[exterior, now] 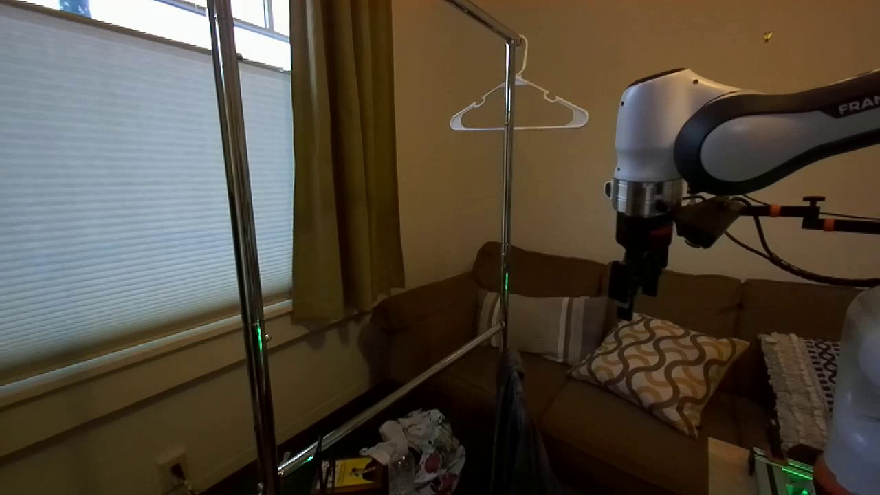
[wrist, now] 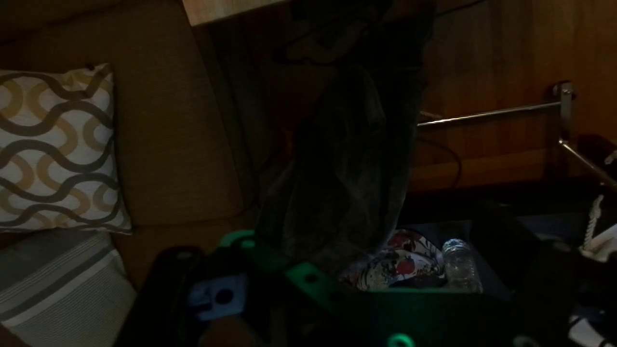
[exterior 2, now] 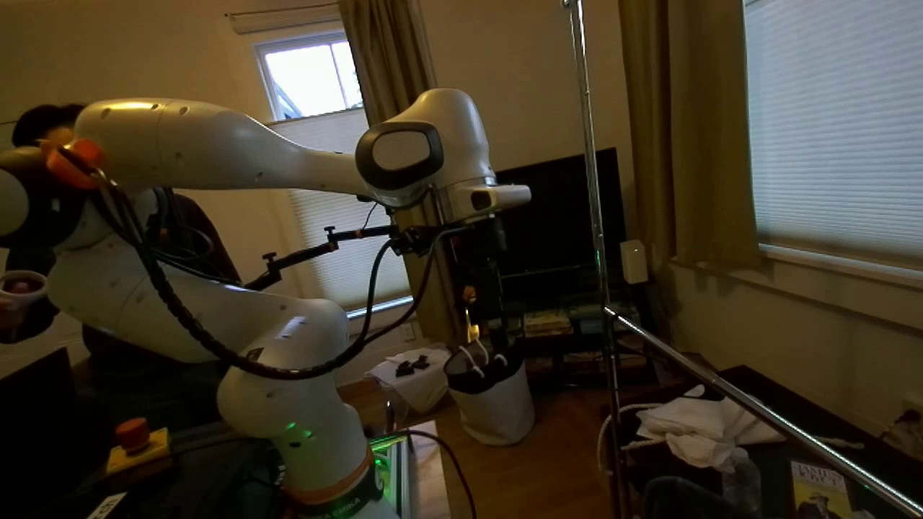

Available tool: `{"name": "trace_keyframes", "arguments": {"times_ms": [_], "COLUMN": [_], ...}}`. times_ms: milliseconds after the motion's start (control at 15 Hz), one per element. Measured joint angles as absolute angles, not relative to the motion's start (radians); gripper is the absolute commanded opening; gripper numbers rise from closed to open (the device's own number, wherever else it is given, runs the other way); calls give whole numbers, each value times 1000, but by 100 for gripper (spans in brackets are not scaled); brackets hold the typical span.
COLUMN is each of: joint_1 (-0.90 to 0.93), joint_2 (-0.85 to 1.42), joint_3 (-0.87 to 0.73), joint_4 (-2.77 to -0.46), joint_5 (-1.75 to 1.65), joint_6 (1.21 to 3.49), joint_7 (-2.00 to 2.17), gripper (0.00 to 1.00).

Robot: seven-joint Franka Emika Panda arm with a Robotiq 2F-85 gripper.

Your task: Hang the white tie-dye t-shirt over the bottom rail

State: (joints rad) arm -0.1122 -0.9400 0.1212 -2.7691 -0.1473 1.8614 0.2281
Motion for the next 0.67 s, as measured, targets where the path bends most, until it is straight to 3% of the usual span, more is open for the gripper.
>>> {"name": "trace_keyframes", "arguments": {"times_ms": [267, 667], "joint_1": [-99, -9], "joint_2": [-848, -465], "joint_3": [113, 65], "joint_4": [-2760, -2726], "joint_5": [-141, -79], "joint_6": [2002, 2366], "joint_7": [198, 50], "gripper": [100, 100]}}
